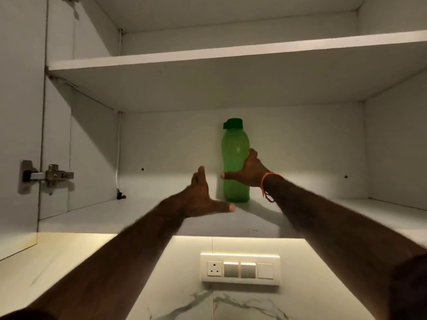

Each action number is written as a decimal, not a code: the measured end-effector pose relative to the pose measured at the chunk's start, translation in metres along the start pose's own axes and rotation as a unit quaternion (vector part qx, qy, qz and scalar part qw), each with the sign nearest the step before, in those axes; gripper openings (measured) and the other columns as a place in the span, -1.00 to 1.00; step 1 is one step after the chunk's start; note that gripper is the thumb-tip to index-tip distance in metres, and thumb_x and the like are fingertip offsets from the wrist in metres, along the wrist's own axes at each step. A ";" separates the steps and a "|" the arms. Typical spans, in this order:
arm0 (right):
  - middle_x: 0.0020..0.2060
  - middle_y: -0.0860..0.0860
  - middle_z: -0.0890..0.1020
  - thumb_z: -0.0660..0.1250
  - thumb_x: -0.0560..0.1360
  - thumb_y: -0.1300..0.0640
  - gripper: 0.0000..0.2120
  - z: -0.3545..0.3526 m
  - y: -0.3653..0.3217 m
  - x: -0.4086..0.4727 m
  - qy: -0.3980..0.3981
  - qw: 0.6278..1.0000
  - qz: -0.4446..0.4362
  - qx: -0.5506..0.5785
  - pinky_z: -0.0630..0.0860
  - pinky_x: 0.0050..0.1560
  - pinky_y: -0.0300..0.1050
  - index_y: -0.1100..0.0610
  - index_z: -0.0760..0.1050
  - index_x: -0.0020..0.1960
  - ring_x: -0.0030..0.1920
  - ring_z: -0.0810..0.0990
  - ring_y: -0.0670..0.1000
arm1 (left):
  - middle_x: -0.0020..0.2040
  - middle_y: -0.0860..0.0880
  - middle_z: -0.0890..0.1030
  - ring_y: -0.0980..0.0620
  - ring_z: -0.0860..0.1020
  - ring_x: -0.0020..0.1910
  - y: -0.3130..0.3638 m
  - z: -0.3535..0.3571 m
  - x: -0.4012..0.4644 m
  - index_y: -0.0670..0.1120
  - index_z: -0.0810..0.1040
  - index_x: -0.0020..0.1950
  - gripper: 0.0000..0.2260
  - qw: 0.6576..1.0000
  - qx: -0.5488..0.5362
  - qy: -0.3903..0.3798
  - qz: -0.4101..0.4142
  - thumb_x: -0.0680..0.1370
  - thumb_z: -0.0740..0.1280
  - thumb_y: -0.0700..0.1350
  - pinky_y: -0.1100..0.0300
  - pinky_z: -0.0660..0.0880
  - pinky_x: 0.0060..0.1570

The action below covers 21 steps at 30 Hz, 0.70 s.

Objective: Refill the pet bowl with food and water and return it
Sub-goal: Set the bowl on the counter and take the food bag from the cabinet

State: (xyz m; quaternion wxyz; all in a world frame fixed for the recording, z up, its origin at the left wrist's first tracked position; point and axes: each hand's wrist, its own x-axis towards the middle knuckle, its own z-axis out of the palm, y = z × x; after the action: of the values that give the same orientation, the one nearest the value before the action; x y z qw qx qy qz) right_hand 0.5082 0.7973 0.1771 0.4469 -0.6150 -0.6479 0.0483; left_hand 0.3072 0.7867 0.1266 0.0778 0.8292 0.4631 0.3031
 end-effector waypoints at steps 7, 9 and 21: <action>0.55 0.30 0.25 0.62 0.40 0.06 0.28 0.013 0.001 0.023 -0.029 0.994 0.094 0.036 0.37 0.45 0.25 0.22 -0.37 0.60 0.49 0.33 0.34 | 0.70 -0.06 -0.21 -0.03 0.00 0.67 -0.016 0.004 0.010 -0.06 -0.39 0.64 0.28 0.999 0.000 -0.029 0.028 0.37 0.47 0.41 0.27 0.05 0.38; 0.49 0.28 0.33 0.65 0.35 0.02 0.21 0.010 0.001 0.020 -0.013 0.994 0.103 0.043 0.47 0.36 0.27 0.24 -0.18 0.61 0.42 0.41 0.33 | 0.70 -0.06 -0.19 -0.01 -0.01 0.67 -0.017 0.004 0.008 -0.06 -0.39 0.64 0.27 0.999 -0.009 -0.023 0.032 0.38 0.49 0.38 0.28 0.04 0.38; 0.01 0.04 0.73 0.56 0.39 -0.01 -0.60 0.008 -0.039 -0.063 -0.118 0.983 -0.003 0.141 0.51 -0.21 -0.15 0.00 0.61 0.19 -0.07 0.68 0.01 | 0.34 0.17 0.52 0.15 0.60 0.23 0.004 -0.006 -0.020 0.08 -0.11 0.63 0.06 0.979 -0.161 0.039 0.123 0.41 0.57 0.20 0.11 0.61 0.21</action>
State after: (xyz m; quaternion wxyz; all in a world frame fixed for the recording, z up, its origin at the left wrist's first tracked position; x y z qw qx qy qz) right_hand 0.4640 0.7389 0.1641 0.4497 -0.5344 -0.6842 0.2098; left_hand 0.2992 0.7673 0.1246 0.1538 0.8440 0.3054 0.4131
